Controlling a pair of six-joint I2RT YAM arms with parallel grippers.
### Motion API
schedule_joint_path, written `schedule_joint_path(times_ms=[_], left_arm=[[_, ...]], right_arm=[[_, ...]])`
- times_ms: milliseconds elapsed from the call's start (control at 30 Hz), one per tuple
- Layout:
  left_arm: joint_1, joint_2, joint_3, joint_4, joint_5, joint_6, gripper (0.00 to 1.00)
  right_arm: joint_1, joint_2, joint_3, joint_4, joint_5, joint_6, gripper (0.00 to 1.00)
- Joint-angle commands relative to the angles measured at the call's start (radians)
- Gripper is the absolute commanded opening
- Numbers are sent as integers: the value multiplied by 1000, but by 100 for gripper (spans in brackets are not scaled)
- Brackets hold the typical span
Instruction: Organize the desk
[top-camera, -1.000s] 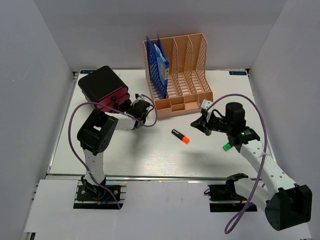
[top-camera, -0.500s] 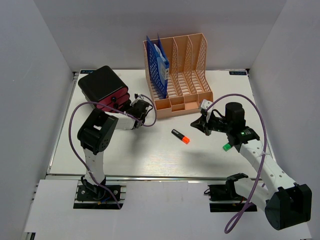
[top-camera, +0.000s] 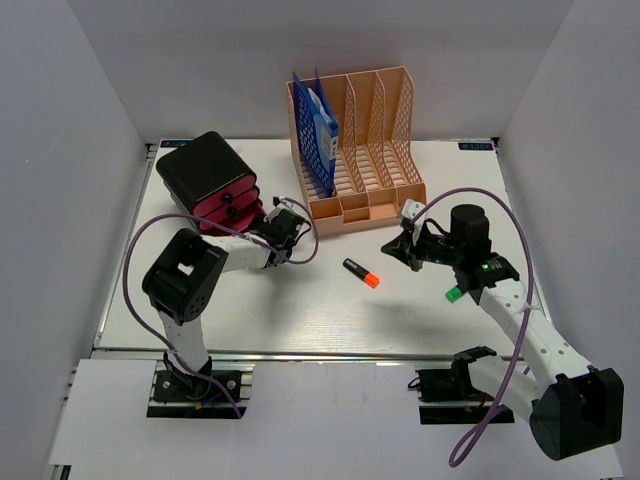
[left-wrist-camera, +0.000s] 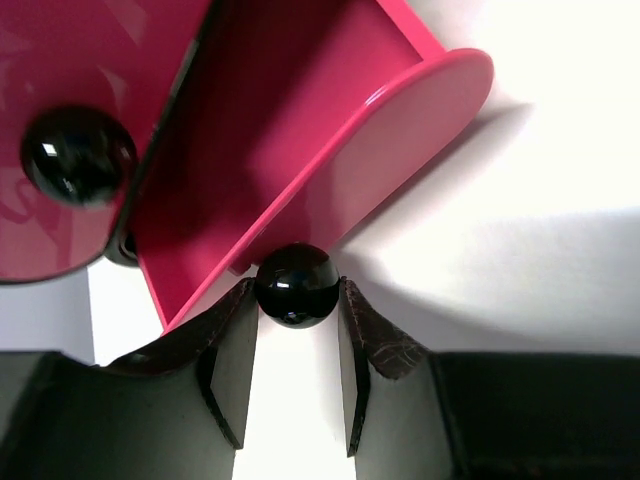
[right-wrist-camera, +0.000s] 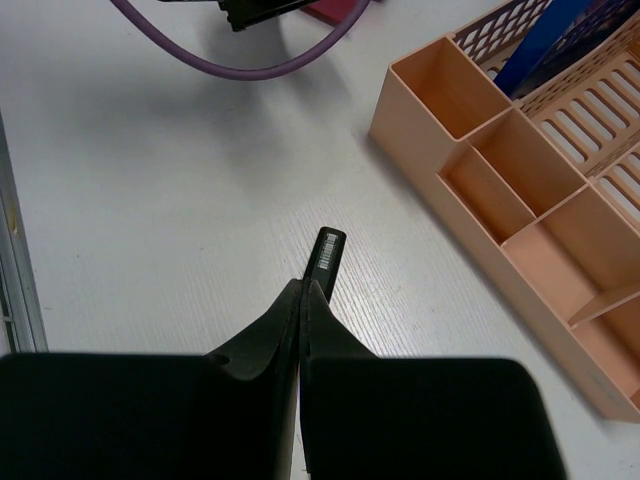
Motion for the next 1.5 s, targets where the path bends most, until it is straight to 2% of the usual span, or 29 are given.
schedule_joint_path(times_ms=[0,233,267,300,333,433,500,533,567,600,633,733,767,800,833,867,933,967,1000,1033,1100,1300,1467], left_arm=[[-29,-96,-9,-50,89,-57,0],[-49,-140,9,-117,136,-112,0],[-49,-143,11,-118,131,-115,6],[-49,-141,26,-144,119,-137,22],[-49,-144,34,-159,113,-149,54],[-69,-208,41,-193,126,-172,67],[-78,-264,41,-216,148,-195,70],[-87,-334,43,-225,160,-206,71],[-87,-371,46,-238,174,-227,71],[-96,-405,51,-259,200,-238,71],[-96,-475,51,-267,261,-247,68],[-97,-611,41,-296,443,-308,26],[-97,-644,38,-320,487,-345,4],[-97,-716,26,-336,560,-379,0],[-97,-716,26,-345,600,-379,0],[-97,-798,-4,-354,648,-396,0],[-87,-898,-49,-357,762,-416,2],[-75,-1007,-101,-351,789,-422,12],[-75,-1064,-124,-351,804,-428,43],[-75,-1115,-143,-359,809,-442,55],[-75,-1253,-182,-396,798,-453,70],[-84,-1478,-233,-538,677,-503,77],[-93,-1592,-262,-548,663,-531,79]], right_arm=[[-7,-12,-3,4,-5,-6,0],[-7,-20,-3,4,-6,-6,0],[-7,-18,-4,4,-6,-6,0],[-6,-20,-3,4,-6,-4,0],[-4,-18,-3,4,-5,-6,0],[-7,-20,-4,4,0,-7,0],[-10,-21,-7,3,3,-18,1],[-7,-20,-9,1,4,-21,22],[-7,-20,-9,-2,6,-29,36],[-7,-12,-7,-4,10,-30,45],[-4,-8,-9,-11,24,-36,60],[2,47,8,-86,44,-88,81],[11,95,25,-103,52,-101,83],[14,118,55,-128,82,-86,82],[29,139,69,-128,102,-79,80],[43,175,79,-128,130,-69,77],[101,210,86,-110,220,-30,64],[118,254,92,-109,248,-24,59],[168,283,108,-111,307,-3,51],[186,314,118,-112,348,14,48],[232,394,143,-120,435,40,47],[281,526,197,-135,552,86,66],[319,612,226,-142,587,93,66]])
